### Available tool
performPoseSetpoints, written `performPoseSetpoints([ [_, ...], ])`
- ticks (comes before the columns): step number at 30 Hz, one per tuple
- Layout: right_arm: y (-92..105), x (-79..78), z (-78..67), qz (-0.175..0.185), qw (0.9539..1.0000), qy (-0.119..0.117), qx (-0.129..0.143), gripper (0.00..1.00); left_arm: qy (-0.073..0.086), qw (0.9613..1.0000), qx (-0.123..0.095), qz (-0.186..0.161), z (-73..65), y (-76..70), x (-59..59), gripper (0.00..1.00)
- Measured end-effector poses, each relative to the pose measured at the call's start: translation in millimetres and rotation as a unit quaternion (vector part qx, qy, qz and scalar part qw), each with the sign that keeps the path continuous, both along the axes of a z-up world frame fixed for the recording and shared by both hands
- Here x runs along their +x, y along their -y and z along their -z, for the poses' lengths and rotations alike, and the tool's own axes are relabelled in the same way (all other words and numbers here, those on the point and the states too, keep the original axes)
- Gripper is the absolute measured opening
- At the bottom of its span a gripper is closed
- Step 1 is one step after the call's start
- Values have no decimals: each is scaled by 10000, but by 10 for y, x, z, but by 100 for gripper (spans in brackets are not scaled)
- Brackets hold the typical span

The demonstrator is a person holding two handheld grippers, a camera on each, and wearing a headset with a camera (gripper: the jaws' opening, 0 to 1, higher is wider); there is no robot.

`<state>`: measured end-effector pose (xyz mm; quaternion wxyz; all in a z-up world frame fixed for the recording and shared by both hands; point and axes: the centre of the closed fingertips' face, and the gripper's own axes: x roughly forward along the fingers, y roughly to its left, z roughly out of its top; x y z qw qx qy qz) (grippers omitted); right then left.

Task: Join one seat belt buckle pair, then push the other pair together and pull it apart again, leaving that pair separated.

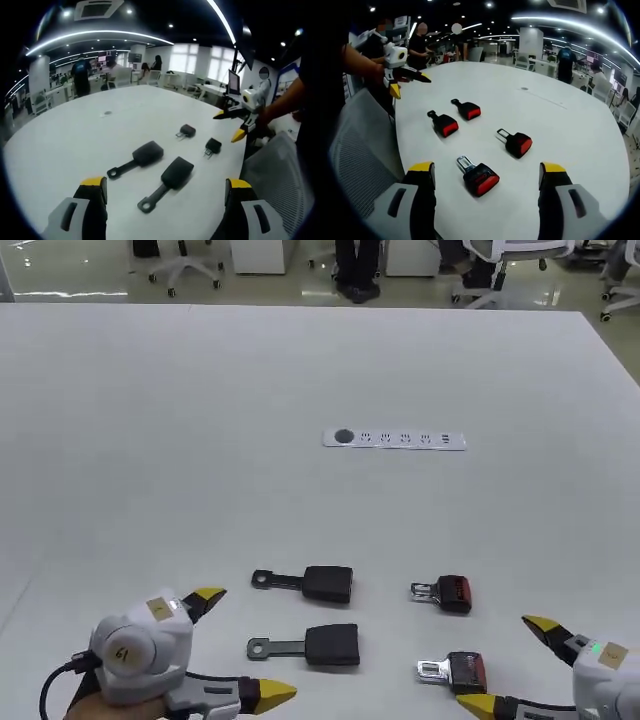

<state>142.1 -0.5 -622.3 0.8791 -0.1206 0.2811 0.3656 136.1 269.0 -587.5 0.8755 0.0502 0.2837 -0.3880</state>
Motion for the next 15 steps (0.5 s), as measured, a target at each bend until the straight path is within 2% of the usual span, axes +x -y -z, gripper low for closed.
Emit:
performPoseSetpoints([
  [3, -18, 1, 16, -62, 9999, -85, -18, 85, 4, 10000, 6, 80, 46, 47, 31, 98],
  [6, -24, 18, 34, -95, 9999, -111, -26, 85, -57, 9999, -54, 106, 64, 78, 47, 99],
  [12, -47, 39, 108, -171, 9996, -202, -36, 85, -132, 9997, 21, 214, 170, 113, 81, 99],
  [15, -72, 48, 149, -231, 9994, -256, -29, 84, -166, 9994, 81, 305, 180, 153, 99, 98],
])
